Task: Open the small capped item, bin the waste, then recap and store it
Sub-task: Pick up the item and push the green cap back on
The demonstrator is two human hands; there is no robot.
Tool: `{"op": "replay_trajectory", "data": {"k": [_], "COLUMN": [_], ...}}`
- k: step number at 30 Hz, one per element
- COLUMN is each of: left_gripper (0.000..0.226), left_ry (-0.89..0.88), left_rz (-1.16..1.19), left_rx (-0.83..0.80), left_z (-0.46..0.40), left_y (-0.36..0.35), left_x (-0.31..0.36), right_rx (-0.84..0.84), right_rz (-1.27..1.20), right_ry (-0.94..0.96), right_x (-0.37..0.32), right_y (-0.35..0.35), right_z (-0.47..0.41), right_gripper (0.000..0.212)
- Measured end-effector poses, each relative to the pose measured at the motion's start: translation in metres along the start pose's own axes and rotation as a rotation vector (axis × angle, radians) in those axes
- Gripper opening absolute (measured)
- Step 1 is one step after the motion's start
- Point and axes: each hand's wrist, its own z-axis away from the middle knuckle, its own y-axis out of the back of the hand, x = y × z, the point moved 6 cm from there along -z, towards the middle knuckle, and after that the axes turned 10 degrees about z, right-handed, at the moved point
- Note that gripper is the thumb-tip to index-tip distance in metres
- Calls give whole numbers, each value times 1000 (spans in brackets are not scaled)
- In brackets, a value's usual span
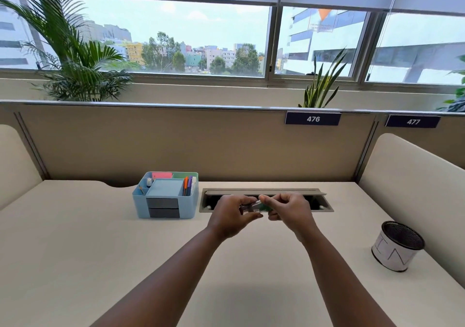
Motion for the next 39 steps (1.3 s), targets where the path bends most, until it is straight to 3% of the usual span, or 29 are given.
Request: {"op": "replay_trajectory", "data": {"k": [5, 9, 12, 18, 24, 31, 35, 39], "left_gripper": [26, 7, 8, 19, 21, 34, 63, 58], "left_ry": [64, 284, 321, 141, 117, 240, 335, 492], "left_rz": [80, 389, 426, 157, 112, 118, 8, -150], "left_rx": [-173, -293, -348, -240, -237, -224, -95, 67], "left_z": [2, 9, 11, 6, 10, 14, 25, 38], "left_y": [-15, -22, -23, -22, -21, -5, 27, 76], "left_x": [0, -9, -9, -4, -10, -45, -88, -143], "right_rx": [-28, -164, -232, -203, -219, -264, -154, -132], "right_rz": [-56, -167, -218, -200, -164, -162, -144, -122], "right_ry": [-36, 56, 94, 53, 51, 10, -40, -60], "right_x": [4, -2, -4, 4, 8, 11, 18, 21], "right_y": [1, -4, -6, -9, -15, -43, -60, -87], "right_z": [1, 1, 1, 2, 2, -1, -9, -24], "right_gripper": [34, 11, 7, 7, 9, 23, 15, 16]}}
